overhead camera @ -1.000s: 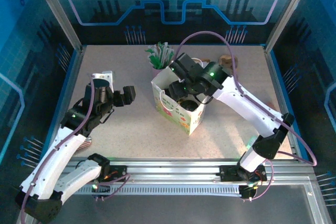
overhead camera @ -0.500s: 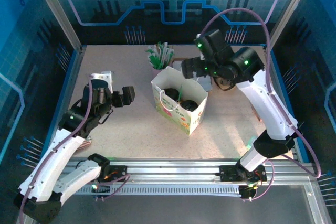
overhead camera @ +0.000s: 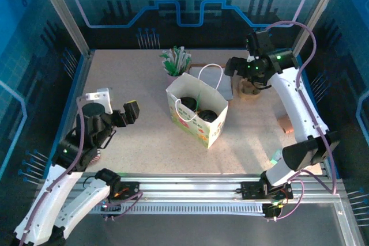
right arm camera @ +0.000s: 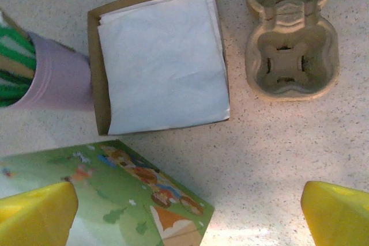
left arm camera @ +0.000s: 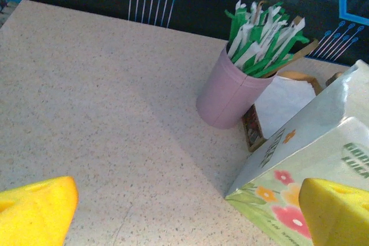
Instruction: Pack the takeout coffee
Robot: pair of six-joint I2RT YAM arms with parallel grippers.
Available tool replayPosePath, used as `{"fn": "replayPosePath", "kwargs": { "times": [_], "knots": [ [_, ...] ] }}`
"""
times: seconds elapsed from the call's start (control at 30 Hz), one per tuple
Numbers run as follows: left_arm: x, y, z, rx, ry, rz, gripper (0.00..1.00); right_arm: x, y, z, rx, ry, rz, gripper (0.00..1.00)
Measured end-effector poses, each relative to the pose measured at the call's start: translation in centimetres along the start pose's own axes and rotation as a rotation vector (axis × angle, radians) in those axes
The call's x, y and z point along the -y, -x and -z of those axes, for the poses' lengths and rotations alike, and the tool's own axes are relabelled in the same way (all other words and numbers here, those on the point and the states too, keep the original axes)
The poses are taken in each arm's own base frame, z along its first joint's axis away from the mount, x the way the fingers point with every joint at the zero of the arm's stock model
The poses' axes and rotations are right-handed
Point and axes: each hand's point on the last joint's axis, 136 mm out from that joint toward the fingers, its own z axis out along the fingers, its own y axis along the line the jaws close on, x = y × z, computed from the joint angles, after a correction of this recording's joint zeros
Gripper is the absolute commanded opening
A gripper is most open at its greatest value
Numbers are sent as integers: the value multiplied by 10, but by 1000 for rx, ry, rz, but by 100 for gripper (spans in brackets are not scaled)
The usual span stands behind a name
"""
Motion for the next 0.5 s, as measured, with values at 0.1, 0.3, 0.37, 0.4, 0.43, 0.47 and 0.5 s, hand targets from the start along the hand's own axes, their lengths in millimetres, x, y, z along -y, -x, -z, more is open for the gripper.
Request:
{"fn": "replayPosePath", "kwargs": {
  "times": [0.1,0.3,0.37,0.4,0.43,0.47,0.5],
  "knots": [
    [-5,-12,-3,-12,10,6,99,9,9,-22,-24,9,-66,97],
    [-11,-18,-7,-4,30,9,99,22,12,-82,-116,43,-170,95],
    [-14,-19,-8,5,39,10,99,25,10,-94,-133,44,-184,93],
    [-15,-20,-9,7,44,9,99,24,11,-99,-137,50,-188,92],
    [-16,-22,-11,6,49,9,99,22,12,-104,-142,57,-191,90],
    [-17,-23,-12,4,53,8,99,19,13,-109,-149,60,-190,88],
    [-18,-25,-13,0,58,6,99,17,17,-116,-153,60,-190,85]
  ]
}}
